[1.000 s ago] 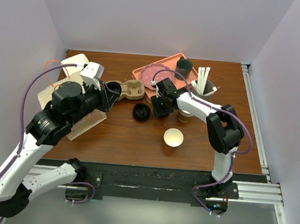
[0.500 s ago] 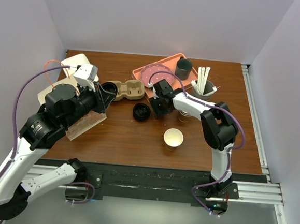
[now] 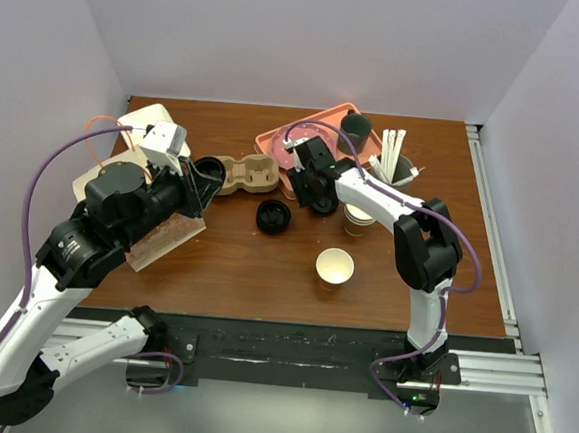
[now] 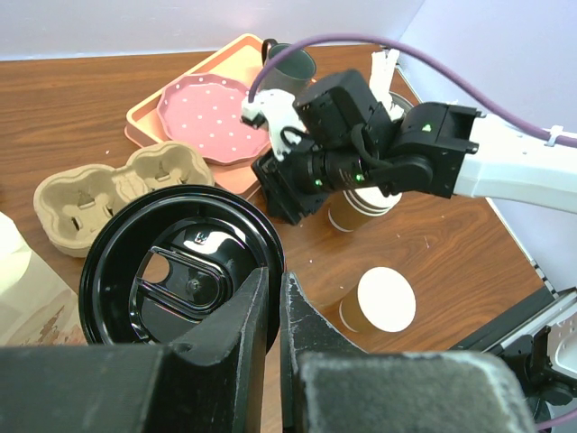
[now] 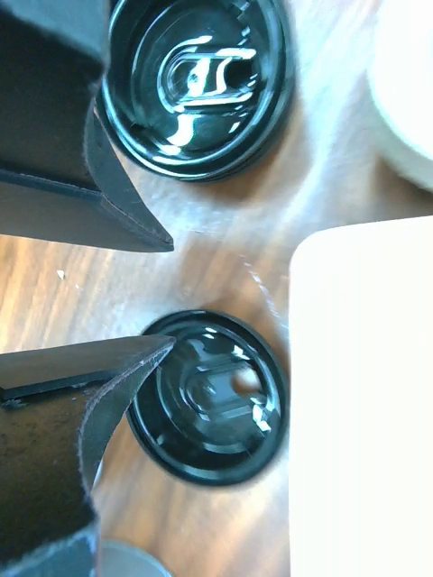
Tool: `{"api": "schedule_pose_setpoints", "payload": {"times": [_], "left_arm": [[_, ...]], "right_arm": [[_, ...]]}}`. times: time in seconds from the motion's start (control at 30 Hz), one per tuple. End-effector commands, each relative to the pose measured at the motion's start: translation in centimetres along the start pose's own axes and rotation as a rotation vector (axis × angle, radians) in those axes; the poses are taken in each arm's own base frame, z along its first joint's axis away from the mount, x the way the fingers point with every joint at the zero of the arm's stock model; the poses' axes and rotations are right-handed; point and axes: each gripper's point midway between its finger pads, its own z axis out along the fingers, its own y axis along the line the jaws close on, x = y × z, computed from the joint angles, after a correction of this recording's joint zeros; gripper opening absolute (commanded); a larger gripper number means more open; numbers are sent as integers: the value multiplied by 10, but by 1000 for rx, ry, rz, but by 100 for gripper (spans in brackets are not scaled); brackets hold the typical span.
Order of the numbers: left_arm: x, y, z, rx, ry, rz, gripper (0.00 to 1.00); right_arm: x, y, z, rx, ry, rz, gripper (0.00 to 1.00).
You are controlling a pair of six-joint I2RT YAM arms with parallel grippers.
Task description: Pack the takeout coffee
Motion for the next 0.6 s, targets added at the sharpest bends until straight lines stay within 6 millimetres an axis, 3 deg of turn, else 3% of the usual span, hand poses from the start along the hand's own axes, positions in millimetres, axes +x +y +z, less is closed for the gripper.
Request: {"api": "schedule_pose_setpoints", "payload": {"times": [0.0,0.57], "left_arm": [[-19,-3,-5,2,-54,-4,0],[-23,1,-7,-20,-57,17,0]], "right_arm": [[-20,-9,-3,56,-37,-50,46],[2,-10,24,74,28,-52,40]]}}
